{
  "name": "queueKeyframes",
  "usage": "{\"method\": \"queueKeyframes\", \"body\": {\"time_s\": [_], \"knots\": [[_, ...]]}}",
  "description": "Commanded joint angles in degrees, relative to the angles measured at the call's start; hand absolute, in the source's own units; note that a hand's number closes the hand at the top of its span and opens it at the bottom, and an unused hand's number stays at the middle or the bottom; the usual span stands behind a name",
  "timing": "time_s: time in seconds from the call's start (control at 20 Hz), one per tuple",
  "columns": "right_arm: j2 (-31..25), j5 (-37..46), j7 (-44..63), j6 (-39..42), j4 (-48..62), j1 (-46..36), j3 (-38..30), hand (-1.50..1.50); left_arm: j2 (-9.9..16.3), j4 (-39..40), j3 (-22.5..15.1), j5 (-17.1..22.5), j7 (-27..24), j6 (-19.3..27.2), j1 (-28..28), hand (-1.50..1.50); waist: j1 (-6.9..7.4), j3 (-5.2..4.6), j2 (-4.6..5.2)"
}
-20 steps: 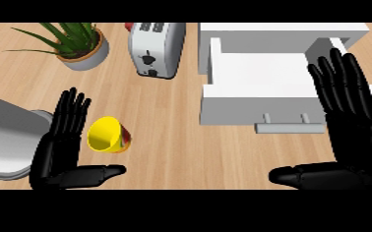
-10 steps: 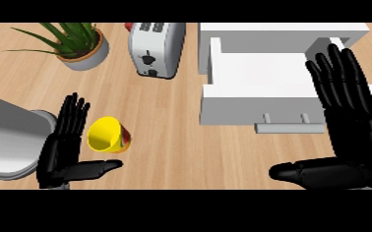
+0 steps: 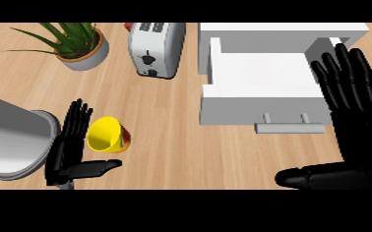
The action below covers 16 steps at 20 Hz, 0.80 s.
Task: Pick up the cup, place it into the drawer and close the drawer
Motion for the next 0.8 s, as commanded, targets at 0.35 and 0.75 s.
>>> {"method": "queueKeyframes", "body": {"time_s": [0.35, 0.75], "knots": [[0.0, -0.2, -0.2, 0.4, 2.9, -2.1, -0.7, -1.5, 2.2, 11.8, 4.3, 1.7, -8.4, -1.7, -3.4, -1.5, 0.08, -0.01, 0.02], [0.0, -0.6, 0.3, 1.0, 0.8, 0.0, -0.5, -1.5, 3.5, 31.1, 5.6, -0.2, -18.5, -2.6, -10.8, -1.5, -0.16, -0.02, 0.04]]}}
